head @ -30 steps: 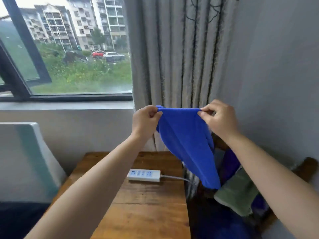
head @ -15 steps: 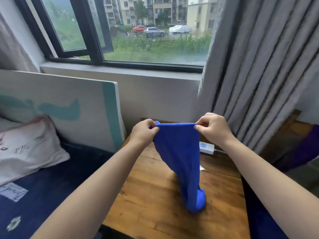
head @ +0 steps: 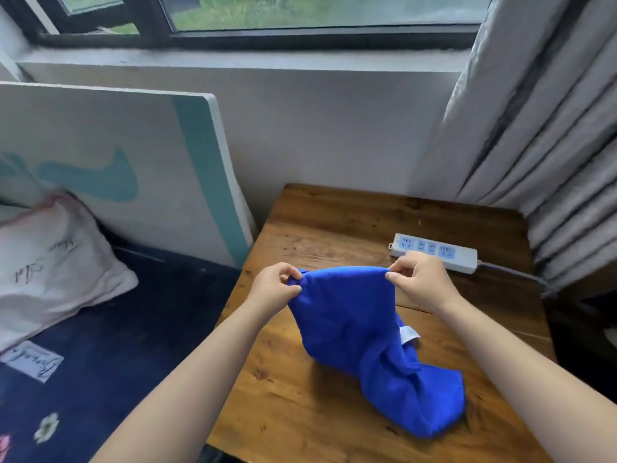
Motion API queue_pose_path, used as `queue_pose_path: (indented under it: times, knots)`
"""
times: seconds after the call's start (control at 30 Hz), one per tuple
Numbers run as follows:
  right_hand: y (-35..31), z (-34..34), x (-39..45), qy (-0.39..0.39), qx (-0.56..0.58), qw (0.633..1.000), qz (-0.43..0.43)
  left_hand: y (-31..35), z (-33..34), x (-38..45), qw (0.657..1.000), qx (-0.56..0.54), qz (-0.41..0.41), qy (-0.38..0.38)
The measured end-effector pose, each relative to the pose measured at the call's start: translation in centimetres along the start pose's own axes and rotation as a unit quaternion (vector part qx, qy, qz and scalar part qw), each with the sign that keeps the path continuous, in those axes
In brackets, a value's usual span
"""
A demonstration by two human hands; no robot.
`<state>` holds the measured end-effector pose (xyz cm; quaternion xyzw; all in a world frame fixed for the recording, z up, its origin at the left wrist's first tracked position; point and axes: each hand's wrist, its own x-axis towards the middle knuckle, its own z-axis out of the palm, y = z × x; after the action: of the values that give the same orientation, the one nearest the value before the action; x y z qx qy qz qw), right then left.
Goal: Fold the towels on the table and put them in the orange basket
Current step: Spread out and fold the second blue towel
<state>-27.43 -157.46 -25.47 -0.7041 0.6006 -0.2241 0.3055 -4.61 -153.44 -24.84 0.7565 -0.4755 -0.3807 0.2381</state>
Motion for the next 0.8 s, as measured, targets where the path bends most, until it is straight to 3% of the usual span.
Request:
queue_pose_path:
  times: [0.13,0.23,0.33,0.43,0.5,0.57,0.63,0.73,0.8]
  knots:
    - [1.9,3.1,1.0,0.0,-0.006,0.999,0.053,-3.4,0.9,2.8,0.999,-0.015,-0.036,0.031]
    - [1.5,4.9,1.8,0.008,-0.004,0.999,0.044,-5.1,0.9,4.3,0.997,-0.038,-0.027,0.054]
    - [-1.4,6.2,3.1,0.085,0.023,0.996,-0.016,-6.4,-0.6,5.6,0.992,-0.063,0.007,0.107]
    - [-6.0,8.3,3.9,0.14,0.072,0.977,-0.141,-8.3,-3.0,6.5,0.986,-0.053,0.029,0.153]
    - [-7.8,10.9,4.1,0.055,0.071,0.966,-0.244,-10.3,-4.3,7.2,0.991,-0.024,0.012,0.132]
    - [-7.7,13.8,4.3,-0.073,0.027,0.958,-0.277,-12.8,-4.8,7.6,0.995,0.017,-0.02,0.092]
    - [-6.0,16.1,3.9,-0.138,-0.01,0.971,-0.194,-15.4,-4.7,7.9,0.994,0.047,-0.065,0.069]
    - [-2.1,17.9,2.5,-0.087,-0.051,0.992,-0.072,-18.4,-4.4,8.2,0.992,0.061,-0.1,0.043]
    - [-0.1,18.7,1.4,-0.083,-0.139,0.987,-0.016,-19.4,-4.0,8.4,0.992,0.077,-0.1,0.016]
